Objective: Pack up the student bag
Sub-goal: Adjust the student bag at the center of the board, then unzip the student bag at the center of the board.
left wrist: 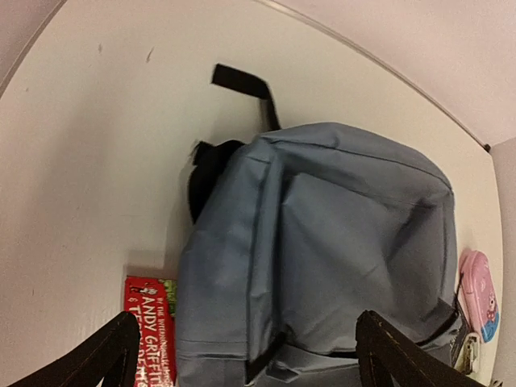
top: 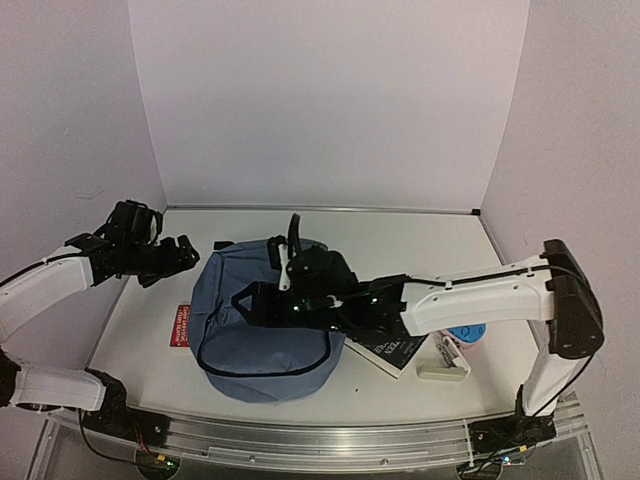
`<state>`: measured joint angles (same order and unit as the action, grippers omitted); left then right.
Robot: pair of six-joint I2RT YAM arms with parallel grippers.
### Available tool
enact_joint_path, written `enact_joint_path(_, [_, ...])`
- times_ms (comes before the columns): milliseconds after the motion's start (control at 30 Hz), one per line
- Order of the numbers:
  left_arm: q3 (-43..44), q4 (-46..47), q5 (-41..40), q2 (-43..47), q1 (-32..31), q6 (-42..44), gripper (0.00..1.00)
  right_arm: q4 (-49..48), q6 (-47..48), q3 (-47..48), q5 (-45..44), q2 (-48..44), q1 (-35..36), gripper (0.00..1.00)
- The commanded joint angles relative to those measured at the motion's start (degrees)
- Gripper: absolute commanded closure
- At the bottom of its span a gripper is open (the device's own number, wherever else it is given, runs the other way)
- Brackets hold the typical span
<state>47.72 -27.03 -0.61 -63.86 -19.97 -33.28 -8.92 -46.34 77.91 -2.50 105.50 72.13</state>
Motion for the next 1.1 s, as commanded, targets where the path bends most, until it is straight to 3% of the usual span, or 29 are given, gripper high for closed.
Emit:
enact_joint_path(0, [-5.0,5.8,13.4,-1.1,8.8,-5.0,0.07,-9.2,-6.2,7.1,6.1,7.6,-0.2,0.47])
enact_joint_path(100, [-10.3,15.1,24.0,-0.7,13.3,-9.0,0.07,-11.0,-10.3,10.7,6.8,13.8,-0.2,0.45])
enact_joint_path(167, [-11.7,18.7,26.0,-1.4,14.4,-9.9,0.07,-12.3,-12.1,12.4,8.0,17.0,-0.1,0.46])
enact_joint_path(333, [-9.5,19.2,25.4,-7.7,14.7,-6.3,0.07,-14.4,-16.1,16.2,8.1,22.3,0.3,0.51])
enact_joint_path(533, [-5.0,19.9,25.0,-15.0,14.6,-5.2,0.07,-15.5,-20.5,17.7,-0.1,25.8,0.4,0.51])
enact_joint_path(733, [-1.5,20.8,27.9,-21.7,14.6,-4.3,0.08,-16.3,-23.0,21.1,-2.8,30.4,0.4,0.52])
enact_joint_path(1067, [-0.3,20.5,31.3,-26.3,13.3,-2.0,0.09,-16.6,-25.5,23.4,-6.4,34.9,0.3,0.55])
